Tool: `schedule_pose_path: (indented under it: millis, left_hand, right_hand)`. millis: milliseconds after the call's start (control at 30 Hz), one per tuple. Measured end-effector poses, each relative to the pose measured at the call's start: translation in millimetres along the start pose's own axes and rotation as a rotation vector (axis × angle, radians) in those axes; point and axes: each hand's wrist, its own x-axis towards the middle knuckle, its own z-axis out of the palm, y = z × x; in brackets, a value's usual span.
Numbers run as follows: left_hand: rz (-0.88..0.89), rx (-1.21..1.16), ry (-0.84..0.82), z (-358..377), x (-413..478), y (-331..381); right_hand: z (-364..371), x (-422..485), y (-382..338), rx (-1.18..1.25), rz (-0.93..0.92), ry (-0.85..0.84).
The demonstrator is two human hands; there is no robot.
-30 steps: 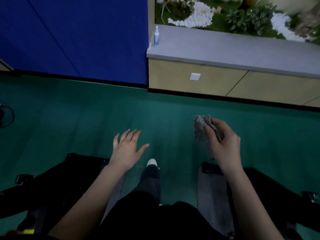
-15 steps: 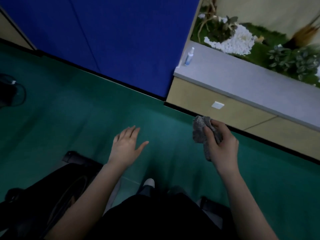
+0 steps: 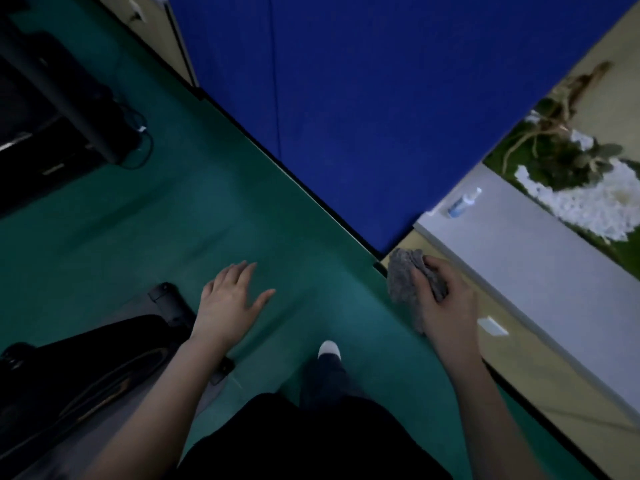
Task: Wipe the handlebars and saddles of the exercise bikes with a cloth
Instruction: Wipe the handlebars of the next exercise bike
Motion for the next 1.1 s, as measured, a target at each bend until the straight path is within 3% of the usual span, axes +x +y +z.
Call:
schedule_pose_path:
  millis: [267, 400, 667, 1100]
  left_hand:
    - [-0.108, 0.006, 0.061, -16.2, 61.9, 51.1]
    - [-0.199, -0.011, 0.065, -23.7, 83.6, 48.7]
    - [-0.344, -0.079, 0.099, -46.1, 155.5, 0.7]
    - [-0.530, -0.146, 0.156, -118.9, 269.3, -109.3]
  right_hand:
    - [6.7, 124.0, 16.5, 0.077, -0.025, -0.124]
    - [36.5, 166.5, 2.4, 0.089, -0.077, -0.264]
    - [138.4, 247.3, -53.1, 0.093, -0.259, -0.435]
    - [272.8, 364.5, -141.1, 0.048, -0.283, -0.532]
